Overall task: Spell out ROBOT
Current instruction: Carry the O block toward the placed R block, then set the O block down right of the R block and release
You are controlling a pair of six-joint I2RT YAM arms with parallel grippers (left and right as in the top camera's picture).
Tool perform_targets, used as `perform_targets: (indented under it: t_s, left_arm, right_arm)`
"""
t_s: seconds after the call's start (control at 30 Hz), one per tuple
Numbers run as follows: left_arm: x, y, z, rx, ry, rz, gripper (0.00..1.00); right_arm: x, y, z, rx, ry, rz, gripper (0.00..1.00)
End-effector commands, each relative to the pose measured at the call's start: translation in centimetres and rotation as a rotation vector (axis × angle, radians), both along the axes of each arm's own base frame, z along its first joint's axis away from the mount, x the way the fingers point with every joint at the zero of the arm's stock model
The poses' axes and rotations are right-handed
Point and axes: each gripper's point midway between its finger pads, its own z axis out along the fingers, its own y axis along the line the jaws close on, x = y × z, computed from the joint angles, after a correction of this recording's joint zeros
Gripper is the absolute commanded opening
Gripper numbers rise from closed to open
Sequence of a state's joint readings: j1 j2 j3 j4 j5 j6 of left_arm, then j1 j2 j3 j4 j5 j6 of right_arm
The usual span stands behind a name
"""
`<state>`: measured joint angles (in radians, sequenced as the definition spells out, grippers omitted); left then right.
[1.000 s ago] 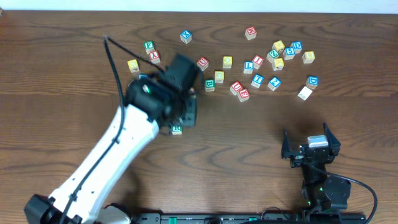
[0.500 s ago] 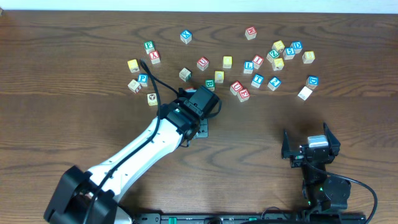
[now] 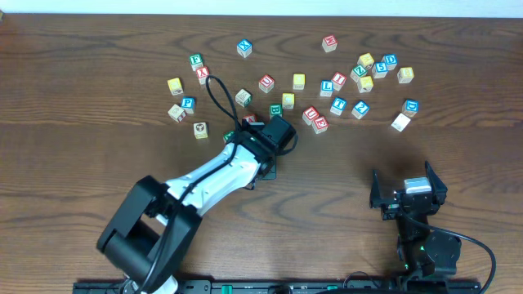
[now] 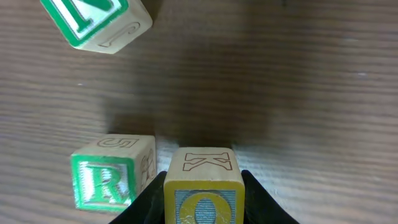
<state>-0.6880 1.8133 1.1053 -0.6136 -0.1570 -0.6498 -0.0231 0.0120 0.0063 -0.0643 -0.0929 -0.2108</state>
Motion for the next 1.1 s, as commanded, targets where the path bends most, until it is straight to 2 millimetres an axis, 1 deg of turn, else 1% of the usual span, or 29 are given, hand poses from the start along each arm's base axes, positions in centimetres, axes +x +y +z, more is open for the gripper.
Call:
perform_targets:
  t_s: [0.0,0.17,0.47,0.97,1.0,1.03,1.07]
  left_arm:
    - [0.3,0.3,-0.3,0.007,-0.016,0.034,0.08]
    - [0.3,0.2,-0.4,0.000,-0.020,0.045,0.08]
    - [-0.6,1.0,-1.3,0.013,0.001,0.073,0.08]
    - [-0.6,1.0,-1.3,0.013,0.002,0.072,0.08]
    - [-0.6,1.0,-1.3,0.012,0.001,0.072,0.09]
    - [-0.6,0.9,-1.3,0.011,0.001,0.072,0.15]
    - [-0.5,0.9,-1.3,0.008,0.001,0.071,0.24]
  right_arm:
    - [0.0,-0.1,0.0,0.015,0.002,-0.008,0.99]
    - [0.0,-0.1,0.0,0.015,0.002,-0.008,0.99]
    - [0.0,-0.1,0.0,0.015,0.002,-0.008,0.99]
    - [0.0,-0.1,0.0,0.015,0.002,-0.008,0.99]
    - [0.0,-0.1,0.0,0.015,0.002,-0.008,0.99]
    - [0.0,-0.1,0.0,0.015,0.002,-0.008,0.99]
    - [0.0,-0.1,0.0,0.015,0.002,-0.008,0.99]
